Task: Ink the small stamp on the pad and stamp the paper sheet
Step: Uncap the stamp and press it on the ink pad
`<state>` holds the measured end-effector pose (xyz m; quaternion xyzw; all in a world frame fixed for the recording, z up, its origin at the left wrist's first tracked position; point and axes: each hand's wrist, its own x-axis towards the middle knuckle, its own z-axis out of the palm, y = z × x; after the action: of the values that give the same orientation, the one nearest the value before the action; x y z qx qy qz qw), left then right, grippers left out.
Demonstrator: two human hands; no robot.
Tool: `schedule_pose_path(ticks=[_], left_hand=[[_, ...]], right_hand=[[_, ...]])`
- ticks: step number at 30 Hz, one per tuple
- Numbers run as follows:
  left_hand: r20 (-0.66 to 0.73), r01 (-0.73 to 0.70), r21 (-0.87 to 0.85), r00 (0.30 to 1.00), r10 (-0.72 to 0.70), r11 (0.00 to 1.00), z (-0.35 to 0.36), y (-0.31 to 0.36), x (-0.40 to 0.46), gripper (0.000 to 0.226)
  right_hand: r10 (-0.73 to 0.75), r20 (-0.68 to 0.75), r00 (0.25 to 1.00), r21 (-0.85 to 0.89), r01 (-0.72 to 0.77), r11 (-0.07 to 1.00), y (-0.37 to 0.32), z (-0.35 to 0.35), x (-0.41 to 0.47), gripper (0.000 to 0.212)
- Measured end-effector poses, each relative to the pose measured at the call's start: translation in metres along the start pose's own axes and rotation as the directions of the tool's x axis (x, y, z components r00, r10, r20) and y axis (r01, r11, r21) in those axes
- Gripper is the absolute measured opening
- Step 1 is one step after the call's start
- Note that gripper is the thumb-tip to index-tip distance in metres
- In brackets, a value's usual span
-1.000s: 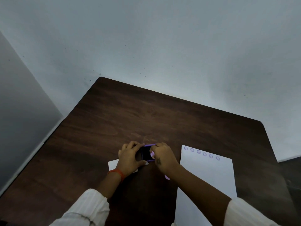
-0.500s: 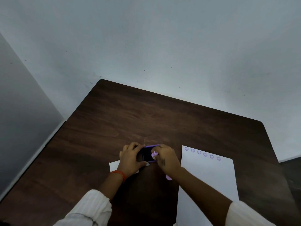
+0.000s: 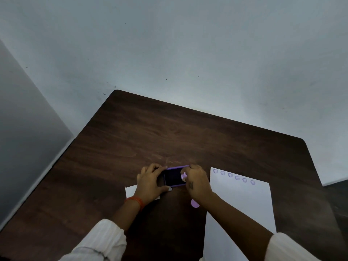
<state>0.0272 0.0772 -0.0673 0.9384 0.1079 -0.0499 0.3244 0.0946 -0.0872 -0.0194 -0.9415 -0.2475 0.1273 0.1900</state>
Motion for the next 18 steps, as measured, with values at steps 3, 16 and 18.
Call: schedule_pose_path(ticks=[3,16,18], left_hand=[[0.011,0.0,0.007,1.0,0.0,1.0,-0.001,0.001,0.001,0.077],[0.023,0.008,0.013,1.0,-0.008,1.0,-0.005,0.005,-0.002,0.077],[0.018,0.008,0.012,1.0,-0.009,1.0,-0.004,0.005,-0.002,0.077]], right_hand=[[-0.123,0.053,0.991,-0.005,0.123,0.992,0.008,-0.007,0.002,0.019],[0.029,0.148,0.989,0.21,-0.06,0.976,0.003,-0.04,0.005,0.018],[0.082,0.201,0.976,0.081,-0.1,0.992,0.005,-0.038,0.006,0.022]])
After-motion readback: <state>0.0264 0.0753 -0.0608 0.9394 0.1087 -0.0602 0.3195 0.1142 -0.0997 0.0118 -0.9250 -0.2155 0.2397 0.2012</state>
